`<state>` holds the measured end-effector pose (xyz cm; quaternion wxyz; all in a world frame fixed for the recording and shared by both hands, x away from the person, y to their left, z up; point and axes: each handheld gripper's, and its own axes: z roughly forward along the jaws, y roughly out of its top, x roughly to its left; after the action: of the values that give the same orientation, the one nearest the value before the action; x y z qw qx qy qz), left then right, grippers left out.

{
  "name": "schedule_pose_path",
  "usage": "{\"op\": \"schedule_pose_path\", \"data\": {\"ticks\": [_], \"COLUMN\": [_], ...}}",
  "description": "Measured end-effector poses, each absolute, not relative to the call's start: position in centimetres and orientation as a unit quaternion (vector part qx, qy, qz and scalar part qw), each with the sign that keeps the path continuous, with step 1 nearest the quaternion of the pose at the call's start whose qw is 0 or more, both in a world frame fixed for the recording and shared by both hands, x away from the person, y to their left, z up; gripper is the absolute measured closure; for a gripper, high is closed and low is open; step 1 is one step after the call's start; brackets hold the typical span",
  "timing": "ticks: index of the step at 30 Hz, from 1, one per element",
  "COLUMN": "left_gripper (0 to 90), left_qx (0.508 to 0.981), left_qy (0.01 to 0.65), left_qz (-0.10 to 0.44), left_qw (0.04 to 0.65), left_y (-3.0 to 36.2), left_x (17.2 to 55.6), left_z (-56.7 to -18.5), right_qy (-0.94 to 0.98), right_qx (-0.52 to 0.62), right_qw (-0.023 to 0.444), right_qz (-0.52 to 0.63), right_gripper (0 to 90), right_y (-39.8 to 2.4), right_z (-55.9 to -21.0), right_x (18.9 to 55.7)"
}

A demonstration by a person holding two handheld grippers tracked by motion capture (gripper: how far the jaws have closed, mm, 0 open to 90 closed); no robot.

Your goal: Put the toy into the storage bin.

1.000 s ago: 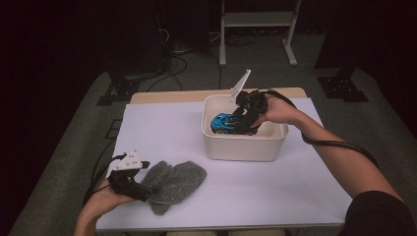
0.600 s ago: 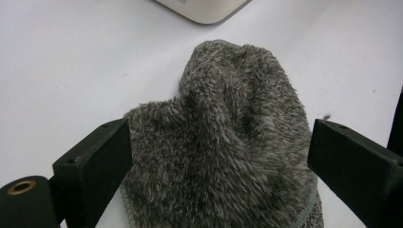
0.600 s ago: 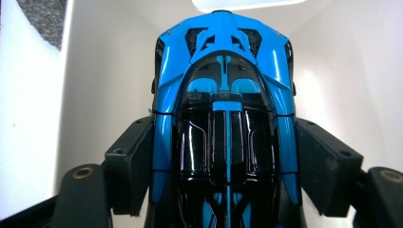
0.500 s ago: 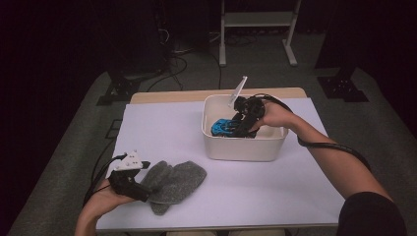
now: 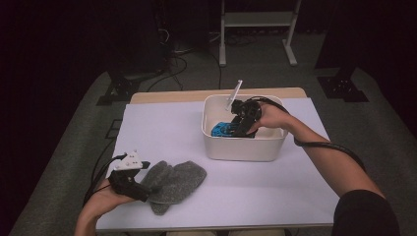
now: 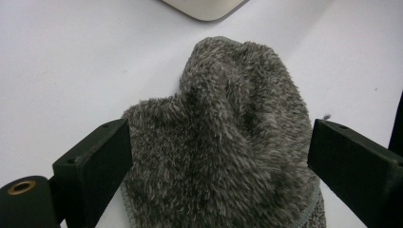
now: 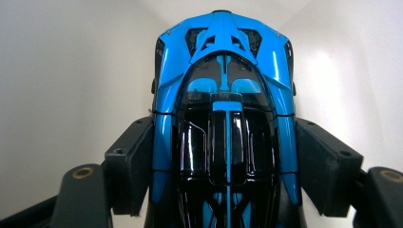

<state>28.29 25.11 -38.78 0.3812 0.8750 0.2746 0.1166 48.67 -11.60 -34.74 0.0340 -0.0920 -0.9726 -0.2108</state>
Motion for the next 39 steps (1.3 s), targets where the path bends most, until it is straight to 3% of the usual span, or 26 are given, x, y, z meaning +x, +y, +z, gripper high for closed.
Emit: {"op": "schedule_pose_path", "data": {"ticks": [39], "left_gripper": [7.0], "left_qx": [0.875], "left_qy": [0.275], "left_qz": [0.115], "left_qw": [0.382], "left_y": [25.5], "left_x": [28.2], "left_z": [-38.7], "right_qy": [-0.978], "right_qx": [-0.086], "right_qw": [0.066], "right_qz": [-0.179], "right_gripper": [27.0], "right_y": [-10.5], "right_z": [-36.8], "right_x": [49.1]}}
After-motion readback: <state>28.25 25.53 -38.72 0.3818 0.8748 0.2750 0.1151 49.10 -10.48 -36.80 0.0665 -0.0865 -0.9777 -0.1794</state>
